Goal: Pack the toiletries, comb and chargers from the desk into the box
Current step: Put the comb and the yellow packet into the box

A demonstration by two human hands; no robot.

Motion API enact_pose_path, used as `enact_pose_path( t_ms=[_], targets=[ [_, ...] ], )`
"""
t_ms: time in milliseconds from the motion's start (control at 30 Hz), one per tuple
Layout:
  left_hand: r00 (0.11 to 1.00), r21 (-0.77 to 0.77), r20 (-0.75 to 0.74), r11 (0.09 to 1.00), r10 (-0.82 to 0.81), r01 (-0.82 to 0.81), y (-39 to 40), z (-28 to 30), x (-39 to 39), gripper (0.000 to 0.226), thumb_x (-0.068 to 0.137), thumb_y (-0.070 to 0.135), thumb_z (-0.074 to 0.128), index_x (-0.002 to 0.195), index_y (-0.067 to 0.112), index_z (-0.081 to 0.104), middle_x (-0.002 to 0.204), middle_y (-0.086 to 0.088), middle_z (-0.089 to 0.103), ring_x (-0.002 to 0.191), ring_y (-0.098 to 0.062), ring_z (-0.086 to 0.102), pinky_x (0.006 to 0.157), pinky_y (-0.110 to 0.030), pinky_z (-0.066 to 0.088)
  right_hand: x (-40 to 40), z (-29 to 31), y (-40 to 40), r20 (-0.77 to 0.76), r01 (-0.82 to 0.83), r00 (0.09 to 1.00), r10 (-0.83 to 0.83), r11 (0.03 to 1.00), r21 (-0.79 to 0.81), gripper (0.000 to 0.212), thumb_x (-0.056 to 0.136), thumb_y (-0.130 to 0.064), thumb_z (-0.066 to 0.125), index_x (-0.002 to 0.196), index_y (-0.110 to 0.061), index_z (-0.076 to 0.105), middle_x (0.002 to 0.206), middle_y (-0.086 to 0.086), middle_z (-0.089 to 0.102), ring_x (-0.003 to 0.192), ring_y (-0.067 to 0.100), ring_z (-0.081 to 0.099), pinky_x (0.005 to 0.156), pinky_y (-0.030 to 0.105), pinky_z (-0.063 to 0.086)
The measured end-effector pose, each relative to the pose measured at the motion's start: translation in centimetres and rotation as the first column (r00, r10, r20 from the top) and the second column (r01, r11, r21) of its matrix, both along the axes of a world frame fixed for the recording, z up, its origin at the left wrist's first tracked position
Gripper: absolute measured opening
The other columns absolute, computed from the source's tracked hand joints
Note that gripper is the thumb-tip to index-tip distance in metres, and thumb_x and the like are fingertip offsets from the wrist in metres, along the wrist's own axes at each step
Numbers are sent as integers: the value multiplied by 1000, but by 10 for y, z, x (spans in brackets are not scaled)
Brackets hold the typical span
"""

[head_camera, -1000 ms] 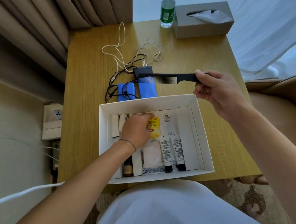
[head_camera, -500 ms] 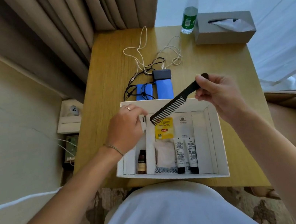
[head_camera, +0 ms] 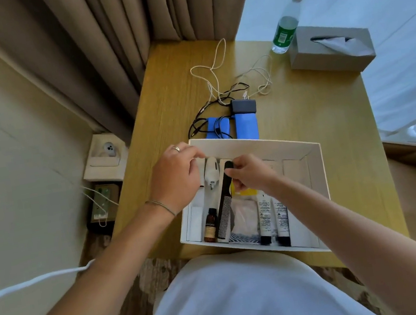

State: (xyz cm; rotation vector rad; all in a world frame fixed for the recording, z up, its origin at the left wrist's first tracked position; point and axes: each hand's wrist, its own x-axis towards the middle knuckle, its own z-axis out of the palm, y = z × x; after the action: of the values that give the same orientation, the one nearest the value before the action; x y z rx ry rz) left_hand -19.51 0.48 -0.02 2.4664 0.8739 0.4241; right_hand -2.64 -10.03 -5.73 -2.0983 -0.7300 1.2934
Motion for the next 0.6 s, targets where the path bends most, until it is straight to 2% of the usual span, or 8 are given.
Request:
enact_pose_path(
  t_ms=[133,233,333,433,600],
  targets=[
    [1000,-32,2,999,3,-3,1,-4,-3,26,93,3,52,102,17,72,100,4,67,98,-13,57,74,-33,53,-9,-22,7,108,12,994,-4,998,-69,31,95,-26,67,68,-10,64,54,2,64,53,16,59,70,43,61],
    [1000,-46,1,999,0,0,0,-6,-3,26,92,4,52,102,17,72,100,5,67,98,-14,58,75,-32,52,-9,-32,8,185,32,983,-12,994,-104,40,92,-30,70,57,-14,61,53,2,65,53,18,58,67,40,59],
    [1000,-50,5,999,-5,5,1,-8,-4,25,93,5,53,102,18,72,101,6,67,99,-13,57,75,-27,49,-10,-38,10,265,38,964,-1,990,-135,42,90,-36,72,57,-14,58,57,5,62,54,20,56,65,36,55],
    [1000,-54,3,999,-8,8,3,-9,-2,24,93,5,53,102,18,73,101,5,67,99,-14,57,75,-28,50,-12,-41,11,328,26,944,24,989,-148,46,90,-39,71,55,-16,53,55,3,58,54,19,55,58,31,46],
    [999,-37,20,998,-44,45,6,-11,6,22,92,5,56,98,17,73,101,4,68,98,-16,59,73,-30,52,-16,-31,11,406,-13,910,87,983,-183,42,91,-42,68,59,-16,59,59,0,62,58,17,56,52,28,39]
  ],
)
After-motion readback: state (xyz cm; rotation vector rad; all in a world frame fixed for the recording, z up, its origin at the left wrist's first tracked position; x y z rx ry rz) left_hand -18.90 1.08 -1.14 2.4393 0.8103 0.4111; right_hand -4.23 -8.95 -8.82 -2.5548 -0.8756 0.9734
